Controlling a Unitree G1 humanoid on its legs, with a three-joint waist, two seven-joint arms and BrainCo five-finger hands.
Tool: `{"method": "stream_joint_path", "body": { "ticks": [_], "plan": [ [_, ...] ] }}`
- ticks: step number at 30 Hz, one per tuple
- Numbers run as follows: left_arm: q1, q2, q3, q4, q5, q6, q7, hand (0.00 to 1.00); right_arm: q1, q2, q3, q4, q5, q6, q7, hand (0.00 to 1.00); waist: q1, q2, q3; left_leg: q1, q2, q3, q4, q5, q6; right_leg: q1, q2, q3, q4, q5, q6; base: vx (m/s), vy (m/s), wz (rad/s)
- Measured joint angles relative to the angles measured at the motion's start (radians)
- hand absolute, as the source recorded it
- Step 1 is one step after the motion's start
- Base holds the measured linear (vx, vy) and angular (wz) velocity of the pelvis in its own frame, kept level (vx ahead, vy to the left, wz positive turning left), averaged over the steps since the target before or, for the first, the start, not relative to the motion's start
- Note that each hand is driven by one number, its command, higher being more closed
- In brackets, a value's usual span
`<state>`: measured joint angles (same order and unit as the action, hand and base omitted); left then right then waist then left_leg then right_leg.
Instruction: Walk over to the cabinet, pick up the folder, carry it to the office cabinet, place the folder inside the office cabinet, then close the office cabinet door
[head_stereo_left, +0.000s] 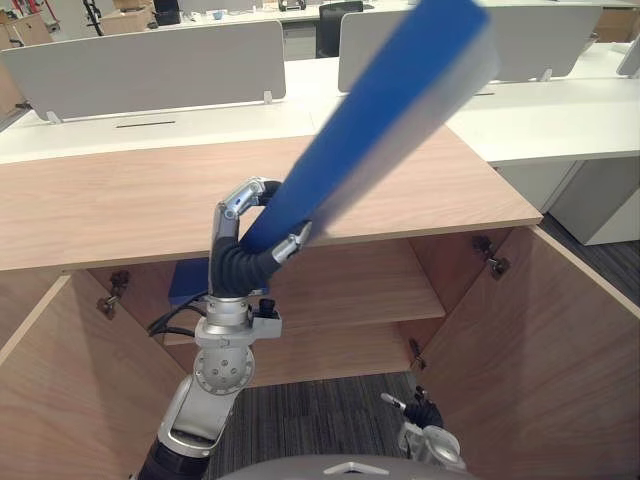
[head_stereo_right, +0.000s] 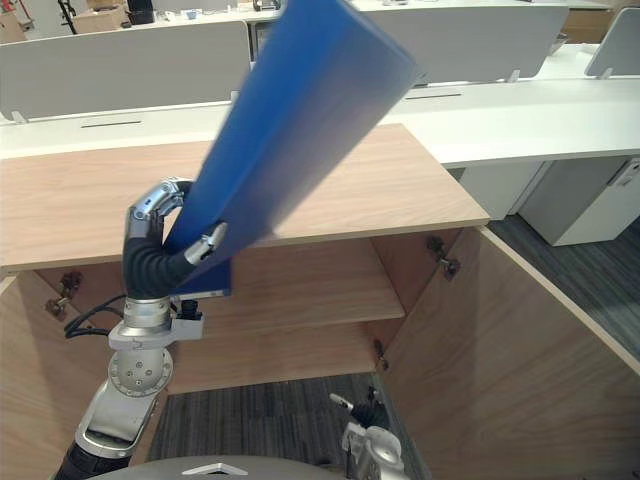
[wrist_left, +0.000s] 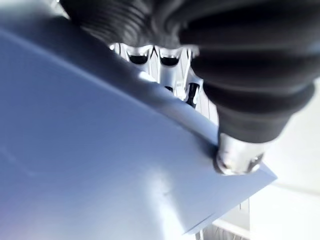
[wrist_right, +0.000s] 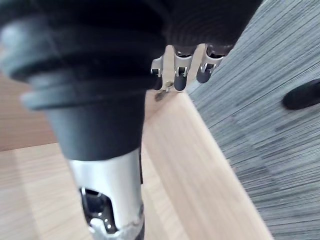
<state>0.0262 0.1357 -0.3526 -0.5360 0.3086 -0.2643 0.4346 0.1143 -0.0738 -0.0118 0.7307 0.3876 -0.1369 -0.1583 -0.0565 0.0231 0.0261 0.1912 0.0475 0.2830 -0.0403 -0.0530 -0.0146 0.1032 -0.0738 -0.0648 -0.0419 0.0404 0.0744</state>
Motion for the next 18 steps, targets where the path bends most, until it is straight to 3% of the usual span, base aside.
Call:
{"method": "stream_joint_path", "body": {
  "ticks": [9, 18],
  "plan": [
    [0.013, -0.060, 0.002, -0.121, -0.168, -0.070, 0.022, 1.00, 0.020, 0.061, 0.015, -0.486, 0.007, -0.107, -0.042, 0.00, 0.022, -0.006, 0.003, 0.001, -0.001, 0.001, 0.003, 0.000, 0.000, -0.003, -0.001, 0.002, 0.006, -0.001, 0.002, -0.02, -0.006, 0.00],
    [0.144, -0.068, 0.104, -0.118, -0.197, -0.070, 0.019, 1.00, 0.110, 0.113, -0.044, -0.956, 0.001, -0.198, -0.060, 0.00, 0.021, -0.028, 0.020, 0.003, -0.001, 0.019, 0.012, -0.015, 0.001, -0.004, 0.000, 0.018, 0.003, -0.002, 0.003, 0.00, 0.000, -0.05]
  ]
}}
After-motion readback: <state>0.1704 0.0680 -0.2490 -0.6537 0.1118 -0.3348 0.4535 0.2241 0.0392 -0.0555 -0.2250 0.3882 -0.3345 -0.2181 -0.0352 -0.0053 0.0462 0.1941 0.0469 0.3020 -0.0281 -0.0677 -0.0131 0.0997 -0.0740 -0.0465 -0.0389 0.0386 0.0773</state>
